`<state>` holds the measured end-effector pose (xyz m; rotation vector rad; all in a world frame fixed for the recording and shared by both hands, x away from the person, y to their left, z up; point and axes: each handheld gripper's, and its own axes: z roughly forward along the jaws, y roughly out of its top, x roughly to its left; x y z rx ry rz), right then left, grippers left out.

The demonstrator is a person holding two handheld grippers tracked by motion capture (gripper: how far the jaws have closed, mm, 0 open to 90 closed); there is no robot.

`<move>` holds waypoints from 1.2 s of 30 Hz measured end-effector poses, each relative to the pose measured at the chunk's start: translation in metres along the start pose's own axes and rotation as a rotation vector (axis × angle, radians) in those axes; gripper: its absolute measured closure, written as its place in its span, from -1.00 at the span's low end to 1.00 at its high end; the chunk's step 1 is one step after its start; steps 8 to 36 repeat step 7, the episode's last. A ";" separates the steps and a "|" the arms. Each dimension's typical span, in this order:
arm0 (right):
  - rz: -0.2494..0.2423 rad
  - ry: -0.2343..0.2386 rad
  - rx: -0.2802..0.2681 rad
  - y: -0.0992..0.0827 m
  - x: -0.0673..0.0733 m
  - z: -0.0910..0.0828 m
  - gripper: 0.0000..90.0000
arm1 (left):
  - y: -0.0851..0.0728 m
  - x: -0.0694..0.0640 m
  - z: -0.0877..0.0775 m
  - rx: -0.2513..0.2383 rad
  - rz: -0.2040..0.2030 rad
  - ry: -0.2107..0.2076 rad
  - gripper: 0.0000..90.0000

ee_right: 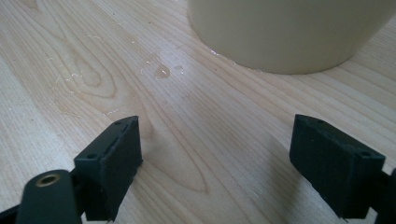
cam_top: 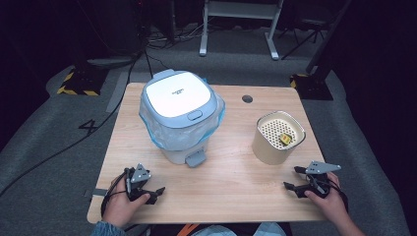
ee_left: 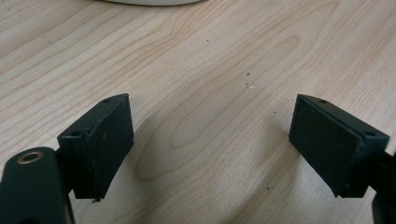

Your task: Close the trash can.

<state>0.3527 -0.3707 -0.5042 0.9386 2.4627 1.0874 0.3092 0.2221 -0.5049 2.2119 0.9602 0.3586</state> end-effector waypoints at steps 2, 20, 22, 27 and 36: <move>0.000 0.000 0.000 0.000 0.000 0.000 -0.62 | 0.000 0.000 0.000 0.000 0.000 0.002 -0.69; 0.000 0.000 0.000 0.000 0.000 0.000 -0.62 | 0.000 -0.002 0.000 0.002 -0.016 0.025 -0.71; 0.000 0.000 0.000 0.000 0.000 0.000 -0.62 | 0.000 -0.002 0.000 0.002 -0.016 0.025 -0.71; 0.000 0.000 0.000 0.000 0.000 0.000 -0.62 | 0.000 -0.002 0.000 0.002 -0.016 0.025 -0.71; 0.000 0.000 0.000 0.000 0.000 0.000 -0.62 | 0.000 -0.002 0.000 0.002 -0.016 0.025 -0.71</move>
